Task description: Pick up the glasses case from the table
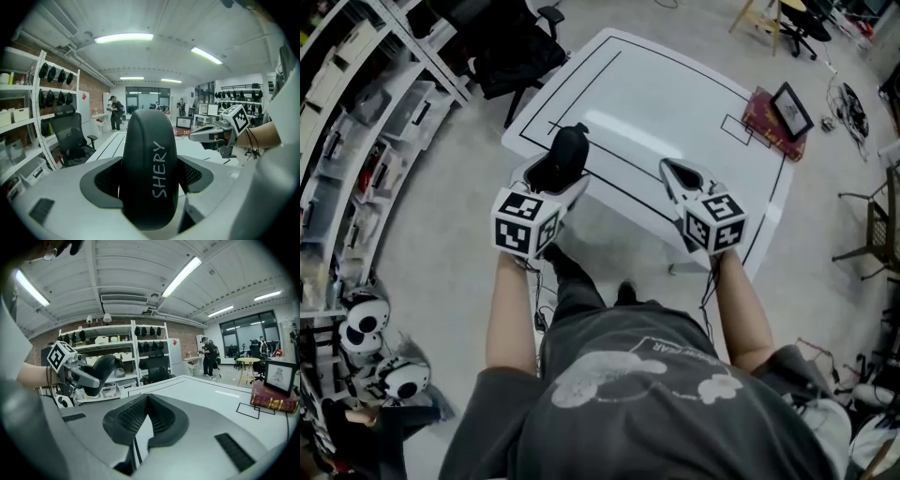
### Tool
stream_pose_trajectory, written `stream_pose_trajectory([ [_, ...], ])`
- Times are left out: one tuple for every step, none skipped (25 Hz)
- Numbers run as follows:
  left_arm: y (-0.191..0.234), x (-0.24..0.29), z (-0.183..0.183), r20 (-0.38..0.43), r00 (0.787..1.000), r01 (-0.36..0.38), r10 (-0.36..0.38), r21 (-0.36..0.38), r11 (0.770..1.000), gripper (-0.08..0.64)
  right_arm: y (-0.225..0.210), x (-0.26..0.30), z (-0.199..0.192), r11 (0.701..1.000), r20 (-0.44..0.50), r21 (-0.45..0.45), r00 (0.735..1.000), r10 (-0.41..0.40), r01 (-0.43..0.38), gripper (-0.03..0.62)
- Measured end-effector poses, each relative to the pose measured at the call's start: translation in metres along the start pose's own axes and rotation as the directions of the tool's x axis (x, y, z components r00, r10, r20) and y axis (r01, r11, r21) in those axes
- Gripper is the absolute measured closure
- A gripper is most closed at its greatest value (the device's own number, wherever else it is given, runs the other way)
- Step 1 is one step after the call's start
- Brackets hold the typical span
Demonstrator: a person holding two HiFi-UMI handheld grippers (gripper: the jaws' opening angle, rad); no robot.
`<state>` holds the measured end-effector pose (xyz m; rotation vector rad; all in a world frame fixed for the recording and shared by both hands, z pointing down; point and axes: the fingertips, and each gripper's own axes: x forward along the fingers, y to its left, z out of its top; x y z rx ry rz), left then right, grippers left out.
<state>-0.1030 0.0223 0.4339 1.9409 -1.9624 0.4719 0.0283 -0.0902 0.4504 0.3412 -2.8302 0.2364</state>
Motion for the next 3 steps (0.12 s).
stream_pose_trajectory([
  [0.0033, -0.0039, -0.0044, -0.002, 1.0, -0.008, 0.008, -0.002, 1.0, 0.216, 0.0033, 0.004, -0.0005, 1.0, 0.0, -0.003, 1.0, 0.003, -0.003, 0.594],
  [0.0064, -0.0077, -0.0087, -0.004, 1.0, -0.015, 0.015, -0.002, 1.0, 0.216, 0.0065, 0.0079, -0.0007, 1.0, 0.001, -0.007, 1.0, 0.006, -0.006, 0.594],
  [0.0095, -0.0114, -0.013, -0.006, 1.0, -0.022, 0.022, -0.001, 1.0, 0.216, 0.0097, 0.0118, -0.0007, 1.0, 0.002, -0.011, 1.0, 0.009, -0.009, 0.594],
])
